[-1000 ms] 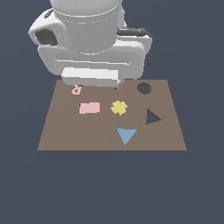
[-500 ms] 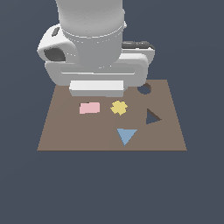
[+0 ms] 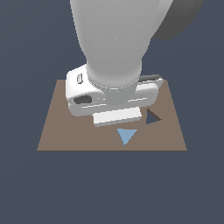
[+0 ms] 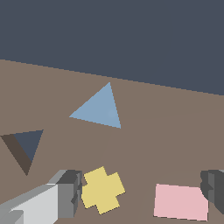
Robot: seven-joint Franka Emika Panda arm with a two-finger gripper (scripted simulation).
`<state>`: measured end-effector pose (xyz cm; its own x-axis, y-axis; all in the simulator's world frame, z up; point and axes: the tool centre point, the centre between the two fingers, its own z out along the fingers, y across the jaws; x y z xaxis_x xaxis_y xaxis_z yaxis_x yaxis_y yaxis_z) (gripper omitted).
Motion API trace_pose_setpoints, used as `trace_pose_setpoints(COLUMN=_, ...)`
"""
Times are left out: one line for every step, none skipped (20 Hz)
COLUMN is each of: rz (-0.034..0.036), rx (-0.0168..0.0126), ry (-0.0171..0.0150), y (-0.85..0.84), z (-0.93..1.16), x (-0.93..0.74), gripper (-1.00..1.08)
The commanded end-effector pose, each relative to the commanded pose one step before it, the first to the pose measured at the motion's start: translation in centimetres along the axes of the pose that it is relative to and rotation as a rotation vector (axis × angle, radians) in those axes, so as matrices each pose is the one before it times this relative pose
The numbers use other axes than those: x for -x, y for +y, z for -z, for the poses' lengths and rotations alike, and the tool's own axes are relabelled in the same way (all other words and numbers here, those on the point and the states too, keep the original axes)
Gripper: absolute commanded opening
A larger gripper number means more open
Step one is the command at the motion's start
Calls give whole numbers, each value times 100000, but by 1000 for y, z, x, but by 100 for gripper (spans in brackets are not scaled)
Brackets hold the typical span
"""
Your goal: Insert a designated object into the corresponding slot on a board.
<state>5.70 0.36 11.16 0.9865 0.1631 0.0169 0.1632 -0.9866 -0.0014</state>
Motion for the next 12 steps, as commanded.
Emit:
trace_pose_setpoints(rz=5750, rx=-112, ry=-386, y=-957, z=-1525, x=-1218, gripper=100)
trace_pose_setpoints(rz=2075, rx=-15, ry=-142, y=-330, z=-542, x=-454, gripper=100)
trace_pose_setpoints(rz=1948, rx=-11, ry=-134, y=-310, z=-507, x=-426, gripper=100)
trace_pose_setpoints(rz=1821, rx=-7, ry=-126, y=-290, z=-472, x=-399, gripper=100)
trace_pose_setpoints(rz=1694, rx=-3, ry=-119, y=-270, z=-436, x=-372, gripper=100)
trace_pose_setpoints(rz=1565, rx=0, ry=-110, y=-249, z=-401, x=-344, gripper=100)
trace_pose_setpoints(rz=1440, rx=2, ry=-102, y=-230, z=-367, x=-317, gripper=100)
trace_pose_setpoints(rz=1314, rx=3, ry=-94, y=-210, z=-334, x=-290, gripper=100)
trace_pose_setpoints(rz=1189, rx=4, ry=-86, y=-190, z=-301, x=-263, gripper=100)
trace_pose_setpoints(rz=1068, rx=5, ry=-77, y=-171, z=-269, x=-236, gripper=100)
trace_pose_setpoints(rz=946, rx=6, ry=-69, y=-151, z=-237, x=-210, gripper=100)
trace_pose_setpoints(rz=825, rx=7, ry=-61, y=-132, z=-205, x=-184, gripper=100)
